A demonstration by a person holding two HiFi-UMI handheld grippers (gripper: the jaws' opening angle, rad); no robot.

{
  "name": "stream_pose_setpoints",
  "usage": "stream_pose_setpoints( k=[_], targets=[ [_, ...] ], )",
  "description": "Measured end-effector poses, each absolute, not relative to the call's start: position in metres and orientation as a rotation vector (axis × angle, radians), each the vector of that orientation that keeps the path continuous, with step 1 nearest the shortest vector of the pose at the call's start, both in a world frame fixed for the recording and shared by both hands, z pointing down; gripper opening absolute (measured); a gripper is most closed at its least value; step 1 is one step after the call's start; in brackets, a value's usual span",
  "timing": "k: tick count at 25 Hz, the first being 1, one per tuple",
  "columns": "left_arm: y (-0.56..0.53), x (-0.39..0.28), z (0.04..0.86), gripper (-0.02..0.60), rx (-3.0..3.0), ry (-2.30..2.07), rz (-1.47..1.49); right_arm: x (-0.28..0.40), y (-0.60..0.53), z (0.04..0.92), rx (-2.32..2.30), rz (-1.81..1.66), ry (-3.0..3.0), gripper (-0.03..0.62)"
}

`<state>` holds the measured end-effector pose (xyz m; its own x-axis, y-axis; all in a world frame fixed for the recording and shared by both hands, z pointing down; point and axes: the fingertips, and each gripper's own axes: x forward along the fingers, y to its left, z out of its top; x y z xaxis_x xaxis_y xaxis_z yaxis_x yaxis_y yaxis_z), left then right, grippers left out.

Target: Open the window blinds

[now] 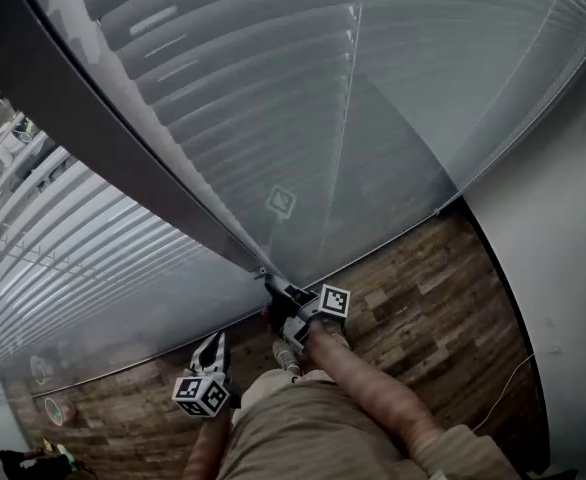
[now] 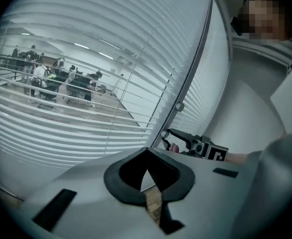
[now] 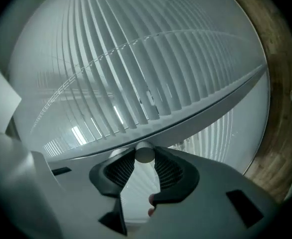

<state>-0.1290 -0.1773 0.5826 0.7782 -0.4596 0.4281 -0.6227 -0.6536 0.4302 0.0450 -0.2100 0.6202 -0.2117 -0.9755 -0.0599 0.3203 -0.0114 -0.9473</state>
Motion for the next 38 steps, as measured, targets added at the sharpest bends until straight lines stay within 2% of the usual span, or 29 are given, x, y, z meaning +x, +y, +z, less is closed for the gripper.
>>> stream_pose_setpoints(
  k=[7, 11, 16, 19, 21, 23, 25, 27, 30, 33, 35, 36, 38],
  targets=[
    [-0.171, -0.107, 0.579, 0.012, 2.417, -0.756, 0.369, 0.049, -0.206, 0.612, -1.053, -1.498, 1.369, 0.126],
    [-0.170, -0.105, 0.580, 0.012, 2.421, -0.753, 0.369, 0.047, -0.209, 0.602, -1.516, -1.351, 1.793, 0.126],
    [-0.168, -0.108, 0.578, 0.012, 2.417, -0.769, 0.370, 0.039, -0.209, 0.593, -2.301, -0.897, 2.315, 0.126],
    [-0.164, -0.106, 0.576, 0.012, 2.413, -0.774, 0.371, 0.037, -0.208, 0.590, -2.745, -0.396, 2.561, 0.127],
    [-0.160, -0.105, 0.576, 0.012, 2.410, -0.776, 0.374, 0.036, -0.205, 0.593, -2.935, -0.035, 2.675, 0.129],
    [-0.159, -0.106, 0.577, 0.012, 2.408, -0.777, 0.375, 0.036, -0.205, 0.597, -2.923, 0.097, 2.740, 0.130],
    [-0.161, -0.109, 0.579, 0.012, 2.405, -0.778, 0.374, 0.031, -0.205, 0.598, -2.717, -0.099, 2.739, 0.134],
    [-0.165, -0.111, 0.579, 0.012, 2.404, -0.784, 0.371, 0.026, -0.202, 0.595, -2.371, -0.584, 2.571, 0.219],
    [-0.165, -0.112, 0.579, 0.012, 2.400, -0.790, 0.368, 0.033, -0.198, 0.594, -1.903, -1.110, 2.123, 0.229],
    [-0.163, -0.108, 0.578, 0.012, 2.399, -0.784, 0.364, 0.050, -0.201, 0.602, -1.687, -1.294, 1.841, 0.226],
    [-0.161, -0.106, 0.577, 0.012, 2.400, -0.783, 0.360, 0.053, -0.203, 0.604, -1.599, -1.345, 1.793, 0.151],
    [-0.161, -0.106, 0.577, 0.012, 2.400, -0.785, 0.361, 0.051, -0.204, 0.602, -1.630, -1.328, 1.849, 0.129],
    [-0.162, -0.107, 0.579, 0.012, 2.400, -0.788, 0.366, 0.045, -0.207, 0.595, -1.957, -1.140, 2.174, 0.129]
  ],
)
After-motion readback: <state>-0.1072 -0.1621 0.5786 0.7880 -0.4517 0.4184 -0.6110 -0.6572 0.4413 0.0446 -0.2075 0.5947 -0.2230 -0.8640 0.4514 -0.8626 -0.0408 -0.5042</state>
